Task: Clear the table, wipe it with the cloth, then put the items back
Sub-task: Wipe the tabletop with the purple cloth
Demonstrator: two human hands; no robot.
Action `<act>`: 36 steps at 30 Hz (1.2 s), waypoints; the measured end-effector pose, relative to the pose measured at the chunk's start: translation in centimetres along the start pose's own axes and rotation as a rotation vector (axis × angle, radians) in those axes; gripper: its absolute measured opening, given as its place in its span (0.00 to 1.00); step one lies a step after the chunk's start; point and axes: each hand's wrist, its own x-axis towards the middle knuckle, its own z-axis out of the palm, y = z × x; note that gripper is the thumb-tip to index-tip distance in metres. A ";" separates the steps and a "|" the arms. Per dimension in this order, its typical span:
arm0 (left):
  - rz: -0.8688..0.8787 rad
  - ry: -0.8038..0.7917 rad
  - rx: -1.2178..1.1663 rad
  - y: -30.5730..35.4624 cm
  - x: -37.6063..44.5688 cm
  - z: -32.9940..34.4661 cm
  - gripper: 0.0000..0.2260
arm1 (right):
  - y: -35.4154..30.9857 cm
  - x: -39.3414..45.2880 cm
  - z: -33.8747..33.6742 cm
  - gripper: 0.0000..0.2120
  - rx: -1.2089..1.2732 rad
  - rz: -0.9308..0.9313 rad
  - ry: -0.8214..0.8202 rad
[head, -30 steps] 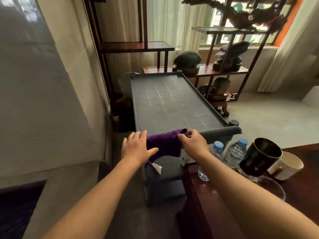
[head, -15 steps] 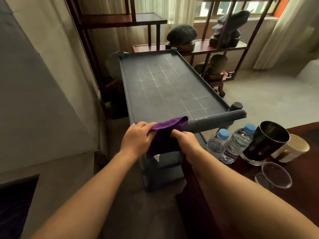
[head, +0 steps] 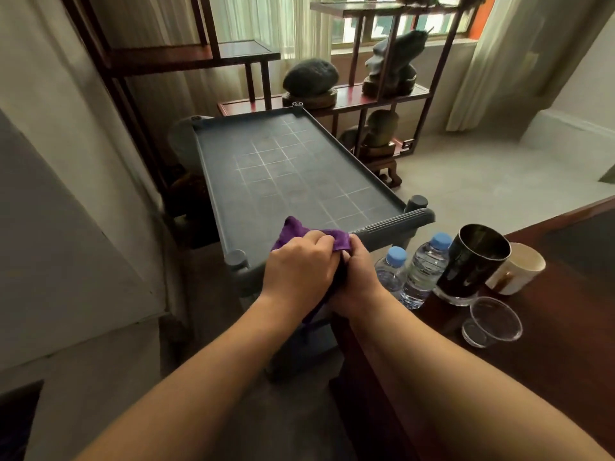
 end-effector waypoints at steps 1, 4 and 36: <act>0.003 -0.036 0.012 0.6 0.1 0.1 0.14 | -0.5 -0.5 -0.2 0.23 0.047 -0.006 -0.023; 0.052 -0.112 0.034 2.2 0.2 0.2 0.18 | -1.8 -2.3 -0.6 0.32 0.098 -0.037 -0.074; 0.790 -0.311 -0.230 37.8 -10.7 6.2 0.29 | -7.3 -42.3 -26.7 0.20 0.416 -0.626 0.660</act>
